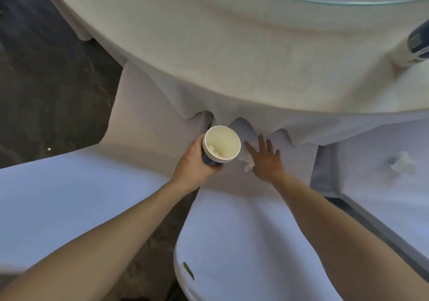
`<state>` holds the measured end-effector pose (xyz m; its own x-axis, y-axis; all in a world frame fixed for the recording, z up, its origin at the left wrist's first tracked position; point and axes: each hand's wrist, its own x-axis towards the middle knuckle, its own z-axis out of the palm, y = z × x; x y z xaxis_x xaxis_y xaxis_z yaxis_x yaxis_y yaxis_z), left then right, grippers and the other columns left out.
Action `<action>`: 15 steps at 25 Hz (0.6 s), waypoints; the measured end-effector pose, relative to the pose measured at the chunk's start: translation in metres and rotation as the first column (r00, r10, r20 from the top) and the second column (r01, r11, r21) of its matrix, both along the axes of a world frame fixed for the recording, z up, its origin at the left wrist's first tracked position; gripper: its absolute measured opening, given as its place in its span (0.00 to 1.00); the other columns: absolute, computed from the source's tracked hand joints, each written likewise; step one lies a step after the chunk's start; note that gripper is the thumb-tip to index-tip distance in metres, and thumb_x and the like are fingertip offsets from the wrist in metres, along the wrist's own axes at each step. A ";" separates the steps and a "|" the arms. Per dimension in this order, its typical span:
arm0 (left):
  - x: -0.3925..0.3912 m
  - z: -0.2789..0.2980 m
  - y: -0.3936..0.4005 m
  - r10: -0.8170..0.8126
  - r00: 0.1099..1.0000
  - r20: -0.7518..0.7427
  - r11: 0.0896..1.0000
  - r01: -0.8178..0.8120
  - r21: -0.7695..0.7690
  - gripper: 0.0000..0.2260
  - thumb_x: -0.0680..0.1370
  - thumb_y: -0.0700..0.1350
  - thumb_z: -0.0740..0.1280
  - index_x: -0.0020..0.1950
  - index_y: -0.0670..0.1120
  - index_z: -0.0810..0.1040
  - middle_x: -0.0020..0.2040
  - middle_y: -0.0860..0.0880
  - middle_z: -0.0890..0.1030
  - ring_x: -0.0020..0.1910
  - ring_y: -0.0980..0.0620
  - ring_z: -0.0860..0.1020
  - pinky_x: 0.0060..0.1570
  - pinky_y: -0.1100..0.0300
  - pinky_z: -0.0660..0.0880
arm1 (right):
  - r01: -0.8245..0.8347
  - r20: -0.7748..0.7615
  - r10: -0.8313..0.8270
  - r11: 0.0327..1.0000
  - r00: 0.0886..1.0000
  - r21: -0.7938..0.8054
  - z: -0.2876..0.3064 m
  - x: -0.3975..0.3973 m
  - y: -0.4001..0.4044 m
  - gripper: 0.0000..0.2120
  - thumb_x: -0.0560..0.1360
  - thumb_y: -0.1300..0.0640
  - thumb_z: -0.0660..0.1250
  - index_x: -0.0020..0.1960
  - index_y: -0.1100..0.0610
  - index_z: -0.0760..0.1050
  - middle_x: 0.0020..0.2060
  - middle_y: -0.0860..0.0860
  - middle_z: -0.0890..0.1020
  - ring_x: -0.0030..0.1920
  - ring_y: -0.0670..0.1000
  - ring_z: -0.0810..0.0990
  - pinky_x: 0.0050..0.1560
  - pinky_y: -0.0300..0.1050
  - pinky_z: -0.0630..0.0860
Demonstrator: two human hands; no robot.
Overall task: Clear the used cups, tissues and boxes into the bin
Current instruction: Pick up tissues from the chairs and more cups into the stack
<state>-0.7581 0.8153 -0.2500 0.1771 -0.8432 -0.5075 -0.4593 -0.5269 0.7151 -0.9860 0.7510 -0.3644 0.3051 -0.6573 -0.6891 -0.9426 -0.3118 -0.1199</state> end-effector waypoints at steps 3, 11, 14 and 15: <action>-0.003 -0.021 -0.002 0.014 1.000 -0.018 1.000 -0.014 0.007 0.36 0.65 0.47 0.83 0.71 0.52 0.74 0.66 0.52 0.80 0.65 0.51 0.79 0.64 0.52 0.77 | -0.065 -0.009 0.066 0.998 0.998 0.021 -0.036 0.012 0.009 0.41 0.80 0.58 0.65 0.83 0.42 0.44 0.83 0.56 0.39 0.82 0.65 0.47 0.71 0.68 0.65; -0.012 -0.025 0.011 0.030 0.997 -0.066 0.998 -0.026 0.056 0.38 0.61 0.55 0.80 0.71 0.57 0.73 0.65 0.55 0.81 0.66 0.51 0.79 0.64 0.45 0.78 | 0.012 0.061 -0.027 0.970 0.998 0.241 -0.047 -0.004 0.045 0.20 0.83 0.53 0.62 0.73 0.57 0.69 0.70 0.60 0.70 0.66 0.62 0.75 0.64 0.52 0.74; -0.017 -0.007 0.011 0.014 0.998 -0.063 0.999 -0.011 0.046 0.39 0.60 0.55 0.79 0.70 0.55 0.74 0.65 0.54 0.81 0.66 0.51 0.79 0.64 0.46 0.78 | 0.139 0.071 -0.159 0.965 0.985 0.222 -0.005 -0.012 0.042 0.17 0.82 0.56 0.62 0.70 0.58 0.70 0.64 0.60 0.74 0.61 0.64 0.78 0.59 0.52 0.76; -0.020 0.002 0.011 0.007 0.998 -0.063 0.999 -0.005 0.039 0.39 0.60 0.55 0.80 0.70 0.55 0.74 0.65 0.54 0.81 0.65 0.51 0.80 0.64 0.46 0.78 | 0.194 0.087 -0.214 0.961 0.973 0.196 0.012 -0.016 0.037 0.17 0.82 0.57 0.61 0.69 0.58 0.70 0.63 0.60 0.75 0.60 0.64 0.79 0.57 0.52 0.76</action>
